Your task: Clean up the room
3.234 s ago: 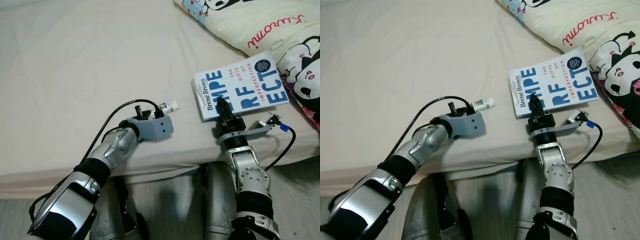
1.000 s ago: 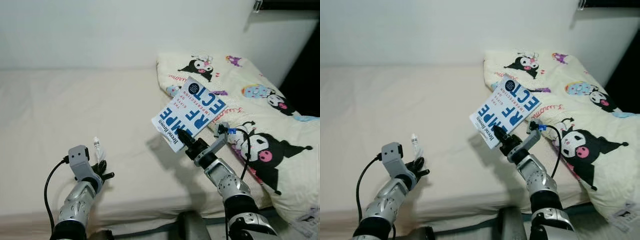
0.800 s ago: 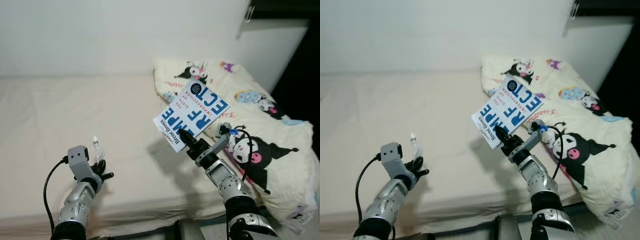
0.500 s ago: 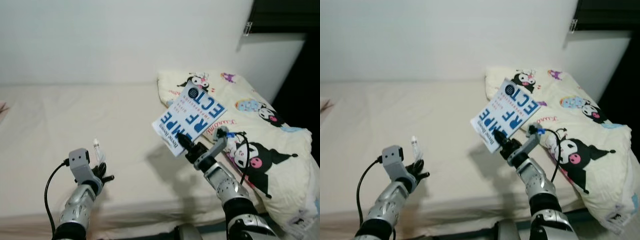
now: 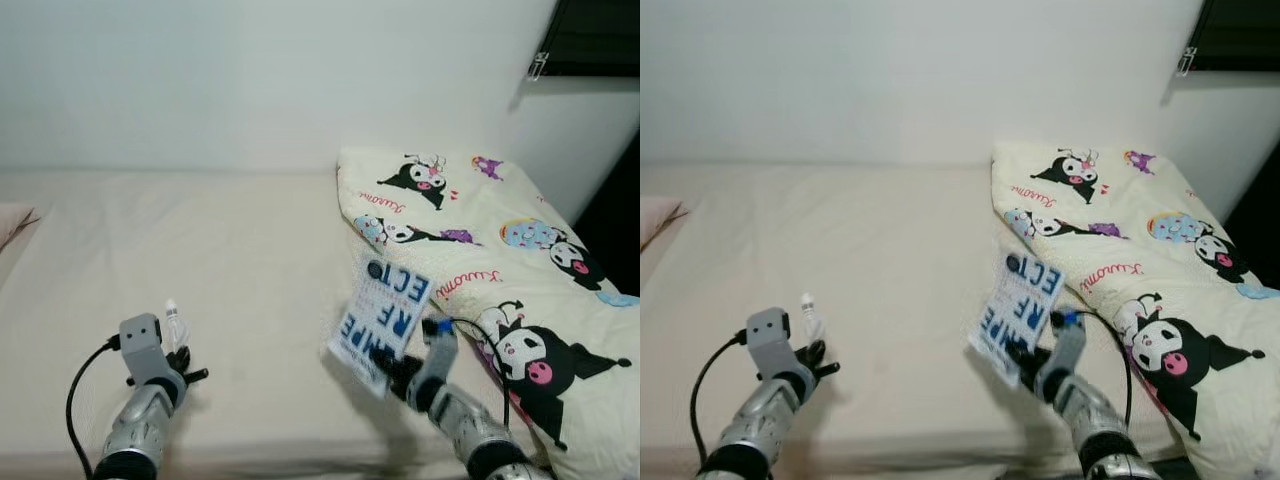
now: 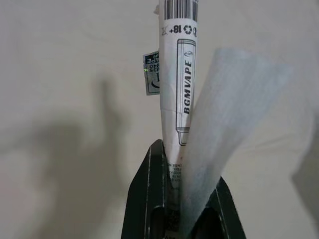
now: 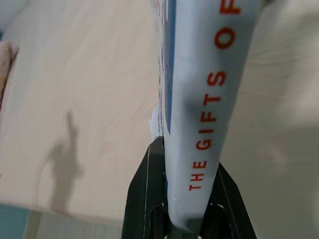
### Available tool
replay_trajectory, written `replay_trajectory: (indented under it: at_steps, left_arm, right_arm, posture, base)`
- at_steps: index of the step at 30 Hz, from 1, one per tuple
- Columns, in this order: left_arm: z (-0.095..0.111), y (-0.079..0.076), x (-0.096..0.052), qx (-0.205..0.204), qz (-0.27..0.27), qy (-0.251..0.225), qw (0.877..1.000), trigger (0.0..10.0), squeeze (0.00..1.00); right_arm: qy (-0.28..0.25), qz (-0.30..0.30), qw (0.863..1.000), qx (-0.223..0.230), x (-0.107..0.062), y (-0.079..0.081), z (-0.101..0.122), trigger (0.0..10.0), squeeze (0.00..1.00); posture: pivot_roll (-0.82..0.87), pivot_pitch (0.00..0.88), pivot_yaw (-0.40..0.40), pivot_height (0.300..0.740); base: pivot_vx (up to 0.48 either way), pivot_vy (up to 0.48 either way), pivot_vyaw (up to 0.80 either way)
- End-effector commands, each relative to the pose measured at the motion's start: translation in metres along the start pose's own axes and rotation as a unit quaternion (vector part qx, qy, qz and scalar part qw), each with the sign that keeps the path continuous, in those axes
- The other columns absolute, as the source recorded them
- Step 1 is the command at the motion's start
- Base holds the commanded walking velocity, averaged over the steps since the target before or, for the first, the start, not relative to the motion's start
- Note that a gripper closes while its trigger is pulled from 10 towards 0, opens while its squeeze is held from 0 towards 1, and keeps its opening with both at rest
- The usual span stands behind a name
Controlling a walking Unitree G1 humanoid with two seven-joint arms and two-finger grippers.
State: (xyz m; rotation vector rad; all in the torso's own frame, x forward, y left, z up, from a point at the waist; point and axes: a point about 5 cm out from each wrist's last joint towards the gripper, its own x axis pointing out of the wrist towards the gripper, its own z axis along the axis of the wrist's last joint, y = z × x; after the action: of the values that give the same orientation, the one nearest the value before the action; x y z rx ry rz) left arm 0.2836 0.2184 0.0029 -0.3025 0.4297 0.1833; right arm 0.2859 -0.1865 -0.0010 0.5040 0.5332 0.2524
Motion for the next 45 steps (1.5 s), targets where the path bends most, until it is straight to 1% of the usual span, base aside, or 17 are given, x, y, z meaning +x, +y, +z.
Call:
replay_trajectory:
  at_steps: [1,3,6,7,10,12,13,15,21,26,27,28,31,34,36,39,45]
  left_arm:
    - [-0.008,0.005,-0.003,0.009,0.006,0.013,1.0,10.0,0.0]
    - [-0.017,0.009,-0.006,0.009,0.012,0.023,1.0,10.0,0.0]
    - [-0.022,0.011,-0.008,0.016,0.015,0.031,0.999,10.0,0.0]
    - [-0.029,0.015,-0.011,0.028,0.023,0.044,0.998,10.0,0.0]
    - [-0.036,0.019,-0.014,0.041,0.029,0.054,0.997,10.0,0.0]
    - [-0.05,0.025,-0.021,0.056,0.041,0.078,0.995,10.0,0.0]
    - [-0.05,0.025,-0.021,0.056,0.041,0.078,0.995,10.0,0.0]
    - [-0.067,0.034,-0.03,0.066,0.059,0.111,0.99,10.0,0.0]
    - [-0.085,0.039,-0.041,0.076,0.068,0.145,0.984,10.0,0.0]
    - [-0.091,0.041,-0.045,0.072,0.071,0.155,0.983,10.0,0.0]
    - [-0.096,0.042,-0.048,0.067,0.075,0.166,0.981,10.0,0.0]
    - [-0.096,0.042,-0.048,0.067,0.075,0.166,0.981,10.0,0.0]
    - [-0.109,0.044,-0.056,0.062,0.084,0.193,0.976,10.0,0.0]
    - [-0.115,0.044,-0.06,0.056,0.09,0.203,0.973,10.0,0.0]
    - [-0.115,0.043,-0.06,0.056,0.089,0.202,0.974,10.0,0.0]
    - [-0.115,0.042,-0.059,0.063,0.083,0.199,0.974,10.0,0.0]
    - [-0.115,0.041,-0.059,0.059,0.082,0.201,0.974,10.0,0.0]
  right_arm:
    - [-0.022,-0.01,1.0,-0.002,-0.003,-0.005,0.005,10.0,0.0]
    - [-0.009,-0.037,0.999,0.0,-0.01,-0.016,-0.003,10.0,0.0]
    - [-0.003,-0.047,0.999,-0.001,-0.013,-0.02,-0.007,10.0,0.0]
    - [0.005,-0.059,0.998,0.0,-0.016,-0.024,-0.012,10.0,0.0]
    - [0.012,-0.068,0.998,-0.003,-0.019,-0.027,-0.016,10.0,0.0]
    - [0.023,-0.085,0.996,-0.002,-0.023,-0.032,-0.024,10.0,0.0]
    - [0.023,-0.085,0.996,-0.002,-0.023,-0.032,-0.024,10.0,0.0]
    - [0.031,-0.098,0.995,0.001,-0.026,-0.035,-0.031,10.0,0.0]
    - [0.041,-0.117,0.992,-0.013,-0.029,-0.039,-0.036,10.0,0.0]
    - [0.043,-0.121,0.991,-0.023,-0.03,-0.04,-0.035,10.0,0.0]
    - [0.038,-0.119,0.991,-0.043,-0.03,-0.04,-0.034,10.0,0.0]
    - [0.038,-0.119,0.991,-0.043,-0.03,-0.04,-0.034,10.0,0.0]
    - [0.065,-0.113,0.987,-0.093,-0.03,-0.039,-0.037,10.0,0.0]
    - [0.07,-0.112,0.985,-0.108,-0.029,-0.038,-0.037,10.0,0.0]
    - [0.072,-0.112,0.985,-0.111,-0.029,-0.038,-0.037,10.0,0.0]
    - [0.072,-0.112,0.984,-0.114,-0.029,-0.038,-0.036,10.0,0.0]
    - [0.068,-0.113,0.984,-0.117,-0.028,-0.038,-0.034,10.0,0.0]
  posture:
    - [-0.03,0.0,-0.038,0.706]
    - [-0.03,0.0,-0.036,0.715]
    - [-0.03,0.0,-0.036,0.72]
    - [-0.03,0.0,-0.036,0.724]
    - [-0.03,0.0,-0.036,0.729]
    - [-0.02,0.0,-0.035,0.738]
    - [-0.02,0.0,-0.035,0.738]
    - [-0.03,0.0,-0.035,0.74]
    - [-0.02,0.0,-0.04,0.74]
    - [-0.02,0.0,-0.043,0.74]
    - [-0.02,0.0,-0.044,0.74]
    - [-0.02,0.0,-0.044,0.74]
    - [-0.02,0.0,-0.052,0.74]
    - [-0.02,0.0,-0.057,0.74]
    - [-0.02,0.0,-0.057,0.74]
    - [-0.02,0.0,-0.057,0.74]
    - [-0.02,0.0,-0.055,0.74]
  base:
    - [-0.431,0.0,0.0]
    - [0.0,0.0,0.0]
    - [0.0,0.0,0.0]
    - [0.0,0.0,0.0]
    - [0.0,0.0,0.0]
    - [0.0,0.0,0.0]
    - [0.0,0.0,0.0]
    - [0.0,0.0,0.0]
    - [0.0,0.0,0.0]
    - [0.0,0.0,0.0]
    - [0.0,0.0,0.0]
    - [0.0,0.0,0.0]
    - [0.0,0.445,0.26]
    - [0.0,0.48,0.77]
    - [0.0,0.48,0.77]
    - [0.0,0.0,0.77]
    - [0.0,0.0,0.77]
